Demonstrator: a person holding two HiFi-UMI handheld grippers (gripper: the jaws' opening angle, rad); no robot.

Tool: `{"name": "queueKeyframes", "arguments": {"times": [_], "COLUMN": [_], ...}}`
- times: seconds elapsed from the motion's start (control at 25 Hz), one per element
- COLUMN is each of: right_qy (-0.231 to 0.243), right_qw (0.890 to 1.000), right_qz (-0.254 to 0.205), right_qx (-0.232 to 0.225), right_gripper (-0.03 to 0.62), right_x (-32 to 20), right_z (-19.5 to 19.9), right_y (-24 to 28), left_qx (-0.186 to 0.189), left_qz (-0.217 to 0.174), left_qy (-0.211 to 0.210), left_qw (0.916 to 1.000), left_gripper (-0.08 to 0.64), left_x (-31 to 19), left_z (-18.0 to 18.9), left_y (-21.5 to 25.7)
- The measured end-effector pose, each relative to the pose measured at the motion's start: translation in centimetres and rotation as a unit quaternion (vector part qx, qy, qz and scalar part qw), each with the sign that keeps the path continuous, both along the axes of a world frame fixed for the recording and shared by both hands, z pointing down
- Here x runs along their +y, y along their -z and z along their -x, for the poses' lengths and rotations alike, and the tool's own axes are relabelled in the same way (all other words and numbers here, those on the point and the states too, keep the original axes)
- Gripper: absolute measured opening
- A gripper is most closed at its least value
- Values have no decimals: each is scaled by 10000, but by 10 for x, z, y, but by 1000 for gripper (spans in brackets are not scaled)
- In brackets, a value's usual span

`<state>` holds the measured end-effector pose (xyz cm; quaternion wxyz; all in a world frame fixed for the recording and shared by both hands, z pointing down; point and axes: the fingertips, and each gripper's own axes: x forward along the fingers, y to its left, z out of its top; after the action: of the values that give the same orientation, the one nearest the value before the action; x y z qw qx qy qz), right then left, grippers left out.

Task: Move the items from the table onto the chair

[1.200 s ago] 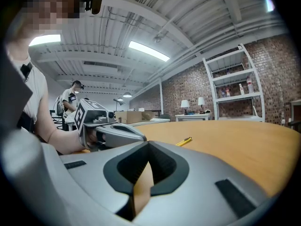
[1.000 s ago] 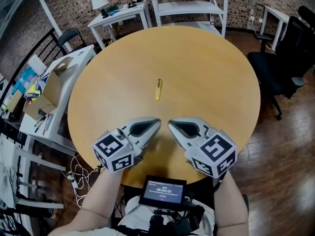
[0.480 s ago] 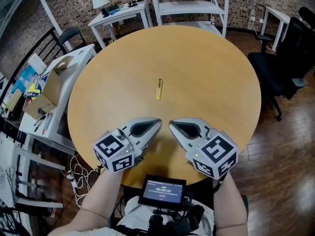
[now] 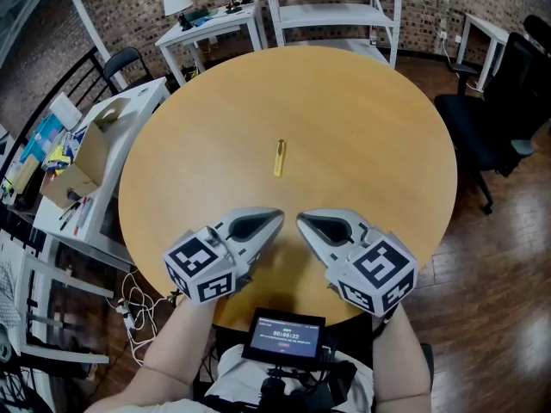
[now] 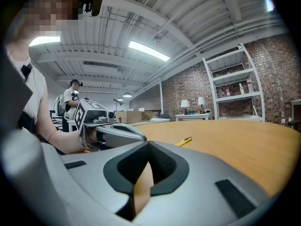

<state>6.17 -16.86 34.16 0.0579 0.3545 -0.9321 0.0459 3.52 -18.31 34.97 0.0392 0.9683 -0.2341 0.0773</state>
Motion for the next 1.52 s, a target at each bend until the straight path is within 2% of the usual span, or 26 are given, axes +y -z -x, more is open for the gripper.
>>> {"name": "queueKeyframes", "arguments": {"times": [0.32, 0.48, 0.64, 0.76, 0.88, 1.04, 1.12, 1.2, 1.32, 1.44, 1.52], "right_qy": [0, -6, 2, 9, 25, 22, 19, 20, 20, 39, 61], "right_qw": [10000, 10000, 10000, 10000, 10000, 10000, 10000, 10000, 10000, 10000, 10000], "right_qz": [-8, -3, 1, 20, 25, 7, 1, 5, 13, 11, 17], "right_qx": [-9, -1, 4, 20, 15, 19, 12, 10, 20, 25, 17], "right_gripper": [6, 8, 6, 6, 6, 8, 6, 6, 8, 8, 8], "right_x": [-2, -2, -2, -3, -1, -1, -2, -4, -4, -5, -4], "right_z": [1, 2, 2, 3, 4, 4, 4, 6, 8, 10, 10], "right_y": [3, 1, 1, 1, -1, -3, -3, -3, -4, -3, -3], "left_qx": [6, 29, -58, -591, -1375, -2026, -2145, -2199, -2244, -2106, -2185], "left_qz": [10, -10, 15, -308, -680, -993, -825, -321, 568, 1148, 1468], "left_qy": [4, 211, 86, 298, 333, 315, 407, 532, 770, 1026, 1131], "left_qw": [10000, 9998, 9999, 9973, 9876, 9737, 9724, 9735, 9698, 9654, 9581], "left_gripper": [3, 7, 8, 21, 30, 69, 103, 171, 183, 189, 206], "left_x": [-2, -7, -10, -23, -35, -58, -80, -106, -142, -173, -187], "left_z": [1, 5, 6, 17, 23, 22, 22, 22, 18, 6, -4], "left_y": [2, 1, 0, -4, -7, -6, -5, -9, -17, -16, -25]}}
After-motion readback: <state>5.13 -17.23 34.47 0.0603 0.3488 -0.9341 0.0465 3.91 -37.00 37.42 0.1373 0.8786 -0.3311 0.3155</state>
